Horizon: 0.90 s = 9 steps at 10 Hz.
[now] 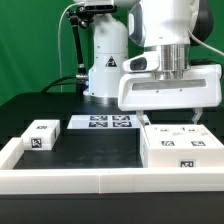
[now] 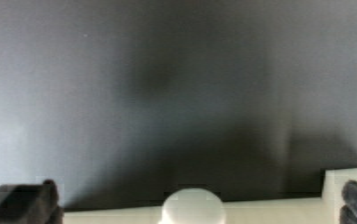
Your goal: Assemble cabinet
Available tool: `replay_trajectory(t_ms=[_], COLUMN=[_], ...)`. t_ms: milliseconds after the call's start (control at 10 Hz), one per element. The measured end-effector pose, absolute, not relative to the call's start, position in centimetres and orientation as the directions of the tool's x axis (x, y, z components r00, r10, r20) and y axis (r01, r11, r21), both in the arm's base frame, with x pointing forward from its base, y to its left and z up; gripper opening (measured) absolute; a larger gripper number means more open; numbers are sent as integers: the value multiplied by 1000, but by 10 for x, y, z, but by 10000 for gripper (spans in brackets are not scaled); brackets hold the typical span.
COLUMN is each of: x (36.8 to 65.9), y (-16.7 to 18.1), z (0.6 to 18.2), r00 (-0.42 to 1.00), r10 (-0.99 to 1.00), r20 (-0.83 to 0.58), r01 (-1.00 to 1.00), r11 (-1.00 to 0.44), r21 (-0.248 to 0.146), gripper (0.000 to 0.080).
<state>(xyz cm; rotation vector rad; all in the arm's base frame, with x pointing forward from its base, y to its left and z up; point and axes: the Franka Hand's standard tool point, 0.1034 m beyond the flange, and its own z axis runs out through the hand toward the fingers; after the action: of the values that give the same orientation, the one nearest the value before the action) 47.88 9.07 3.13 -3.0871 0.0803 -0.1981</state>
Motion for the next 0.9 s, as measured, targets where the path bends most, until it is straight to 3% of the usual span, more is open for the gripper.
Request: replay_trajectory(t_ms=[400, 900], x=[476, 475], y=[85, 84], z=[9, 7], r00=[992, 993], r10=[-45, -31], r20=[117, 118], r01=[-41, -27], r11=[-999, -999], r21=[-34, -32], gripper=[796, 796])
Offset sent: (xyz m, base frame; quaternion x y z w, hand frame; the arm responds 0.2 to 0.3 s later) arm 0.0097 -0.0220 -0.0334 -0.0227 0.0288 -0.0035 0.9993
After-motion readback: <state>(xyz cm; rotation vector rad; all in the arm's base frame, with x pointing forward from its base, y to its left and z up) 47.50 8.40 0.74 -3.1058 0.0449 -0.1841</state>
